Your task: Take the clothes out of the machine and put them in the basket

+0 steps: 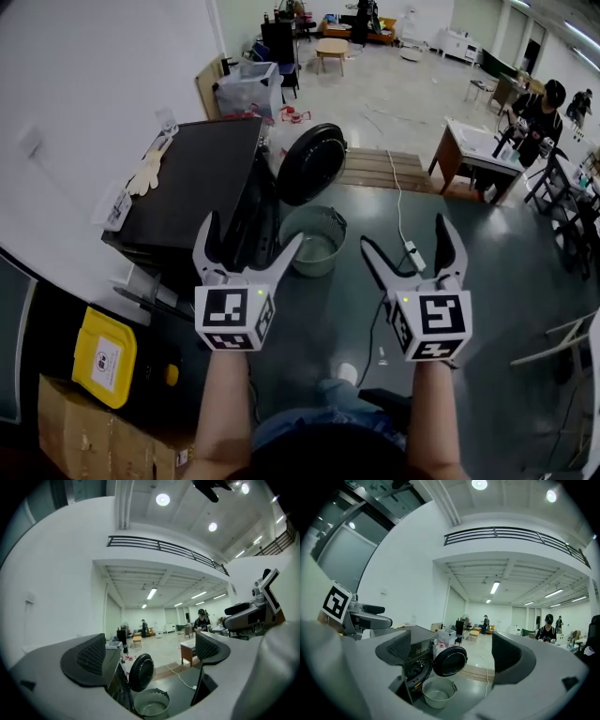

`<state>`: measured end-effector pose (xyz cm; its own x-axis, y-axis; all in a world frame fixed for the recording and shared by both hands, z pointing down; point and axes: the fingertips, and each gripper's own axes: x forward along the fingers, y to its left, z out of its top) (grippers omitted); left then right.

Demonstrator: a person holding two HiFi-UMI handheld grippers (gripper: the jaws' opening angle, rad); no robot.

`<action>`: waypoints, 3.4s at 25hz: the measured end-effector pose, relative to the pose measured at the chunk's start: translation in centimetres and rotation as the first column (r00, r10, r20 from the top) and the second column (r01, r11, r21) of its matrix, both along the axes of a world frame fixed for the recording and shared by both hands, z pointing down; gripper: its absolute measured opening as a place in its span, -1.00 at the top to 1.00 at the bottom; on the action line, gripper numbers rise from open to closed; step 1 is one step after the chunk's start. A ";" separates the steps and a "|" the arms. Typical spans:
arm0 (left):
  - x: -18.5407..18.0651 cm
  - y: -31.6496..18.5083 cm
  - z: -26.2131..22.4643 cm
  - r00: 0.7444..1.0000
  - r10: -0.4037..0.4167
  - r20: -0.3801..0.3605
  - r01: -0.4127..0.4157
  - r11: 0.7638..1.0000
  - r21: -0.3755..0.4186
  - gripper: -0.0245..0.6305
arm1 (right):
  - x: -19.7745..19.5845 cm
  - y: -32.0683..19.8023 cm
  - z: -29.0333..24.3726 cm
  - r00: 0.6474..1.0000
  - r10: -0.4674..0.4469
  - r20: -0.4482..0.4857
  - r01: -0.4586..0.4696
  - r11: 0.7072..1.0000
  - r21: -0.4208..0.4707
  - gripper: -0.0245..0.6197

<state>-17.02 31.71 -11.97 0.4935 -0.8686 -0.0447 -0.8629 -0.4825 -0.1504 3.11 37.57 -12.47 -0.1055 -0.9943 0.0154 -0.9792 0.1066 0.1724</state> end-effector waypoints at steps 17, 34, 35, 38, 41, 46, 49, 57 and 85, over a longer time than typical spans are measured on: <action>10.3 -10.4 2.0 0.993 -0.102 0.056 0.104 0.994 -0.038 -0.81 | 11.5 -12.0 3.2 0.995 -0.101 0.009 0.101 0.993 -0.066 -0.71; 12.5 -16.5 3.6 1.000 -0.024 0.016 0.026 0.997 -0.075 -0.81 | 13.5 -17.2 5.1 0.998 -0.046 0.036 0.050 0.994 -0.099 -0.71; 12.4 -17.5 3.9 0.999 -0.030 0.019 0.031 0.997 -0.076 -0.81 | 13.5 -18.1 5.2 0.999 -0.039 0.034 0.042 0.994 -0.102 -0.71; 11.3 -20.9 4.4 0.999 -0.045 0.008 0.046 0.995 -0.089 -0.81 | 13.0 -21.3 5.6 0.999 -0.029 0.030 0.032 0.993 -0.114 -0.71; 10.2 -24.7 4.6 0.998 -0.062 -0.005 0.061 0.994 -0.091 -0.81 | 11.8 -25.1 6.1 0.999 -0.038 0.021 0.040 0.991 -0.131 -0.71; 8.9 -31.3 6.1 0.998 -0.069 0.012 0.070 0.991 -0.116 -0.81 | 9.5 -31.3 7.1 0.998 -0.065 0.008 0.065 0.983 -0.170 -0.71; 8.4 -34.7 7.1 0.998 -0.055 0.022 0.058 0.988 -0.143 -0.81 | 9.1 -34.6 7.8 0.999 -0.049 0.003 0.049 0.979 -0.197 -0.71; 8.4 -40.4 9.5 0.999 -0.003 0.038 0.011 0.981 -0.196 -0.81 | 7.7 -40.5 9.8 0.999 -0.016 0.048 0.027 0.968 -0.250 -0.71; 11.3 -43.5 27.0 0.991 -0.048 0.127 0.098 0.900 -0.424 -0.81 | 9.5 -47.5 25.8 0.986 -0.129 0.109 0.164 0.893 -0.418 -0.71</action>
<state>-5.72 -11.76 15.07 0.4079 -0.8252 0.3907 -0.8882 -0.4578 -0.0397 12.58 -9.97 13.35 -0.2674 -0.8680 0.4183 -0.9551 0.2962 0.0039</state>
